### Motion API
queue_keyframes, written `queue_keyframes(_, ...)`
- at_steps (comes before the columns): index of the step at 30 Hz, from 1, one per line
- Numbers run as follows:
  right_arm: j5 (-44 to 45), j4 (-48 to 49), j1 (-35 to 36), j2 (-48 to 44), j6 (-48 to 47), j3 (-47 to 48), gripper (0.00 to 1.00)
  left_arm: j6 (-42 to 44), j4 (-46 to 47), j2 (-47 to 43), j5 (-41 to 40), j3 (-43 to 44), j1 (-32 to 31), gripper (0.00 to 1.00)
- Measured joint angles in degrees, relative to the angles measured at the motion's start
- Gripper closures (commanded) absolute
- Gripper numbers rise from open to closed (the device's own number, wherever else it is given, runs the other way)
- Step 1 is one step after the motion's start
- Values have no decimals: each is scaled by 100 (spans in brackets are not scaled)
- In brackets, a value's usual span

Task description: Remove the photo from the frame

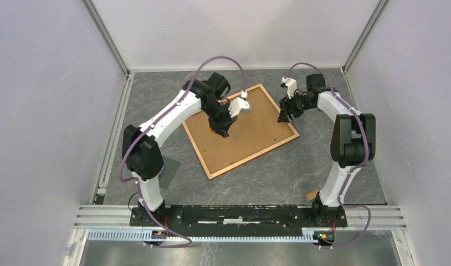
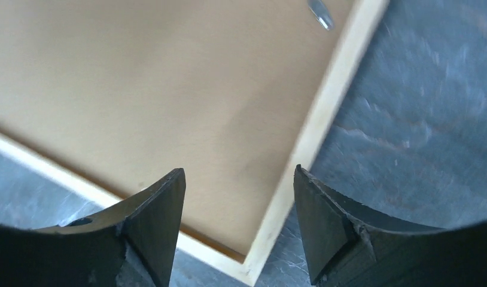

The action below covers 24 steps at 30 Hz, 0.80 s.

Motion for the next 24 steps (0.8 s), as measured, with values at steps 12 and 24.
queue_keyframes(12,-2146,-761,1095,-1873,-2328,-662,30,-1812,-28,774,1635,1233,697,98)
queue_keyframes(24,-1851,15,2334,-1954,-2315,-955,72,-2712,35,870,2350,1220,706,98)
